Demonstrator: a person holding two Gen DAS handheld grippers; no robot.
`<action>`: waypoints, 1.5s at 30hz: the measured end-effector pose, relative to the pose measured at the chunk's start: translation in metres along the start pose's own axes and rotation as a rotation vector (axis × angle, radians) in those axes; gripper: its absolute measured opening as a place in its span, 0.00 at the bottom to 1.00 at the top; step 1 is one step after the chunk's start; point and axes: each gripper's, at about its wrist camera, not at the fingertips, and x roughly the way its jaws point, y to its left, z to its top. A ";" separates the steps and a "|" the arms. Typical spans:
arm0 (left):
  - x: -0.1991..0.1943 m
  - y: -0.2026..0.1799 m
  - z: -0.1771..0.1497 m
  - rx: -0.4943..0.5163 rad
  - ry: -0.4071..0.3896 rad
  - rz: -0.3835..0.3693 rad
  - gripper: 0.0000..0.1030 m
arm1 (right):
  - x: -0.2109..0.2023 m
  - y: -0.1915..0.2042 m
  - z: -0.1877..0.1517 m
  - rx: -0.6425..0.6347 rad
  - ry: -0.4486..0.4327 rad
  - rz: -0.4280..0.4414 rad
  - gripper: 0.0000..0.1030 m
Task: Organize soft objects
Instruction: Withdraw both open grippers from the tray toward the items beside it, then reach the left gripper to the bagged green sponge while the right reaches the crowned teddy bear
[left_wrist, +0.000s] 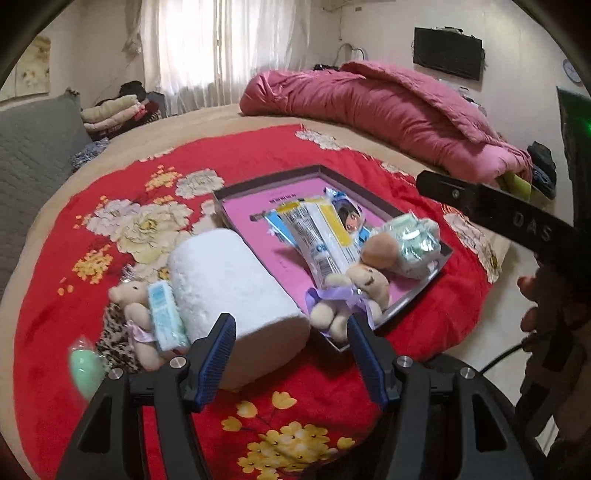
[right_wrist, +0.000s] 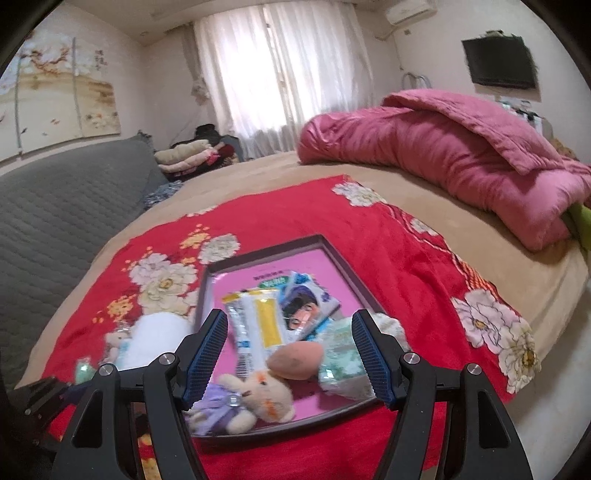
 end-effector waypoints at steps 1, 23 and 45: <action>-0.002 0.001 0.001 -0.008 -0.003 -0.001 0.60 | -0.002 0.003 0.001 -0.007 -0.001 0.008 0.69; -0.060 0.089 -0.013 -0.225 -0.072 0.037 0.61 | -0.024 0.119 -0.006 -0.253 0.025 0.130 0.70; -0.077 0.172 -0.058 -0.387 -0.039 0.129 0.61 | -0.021 0.192 -0.041 -0.455 0.091 0.206 0.70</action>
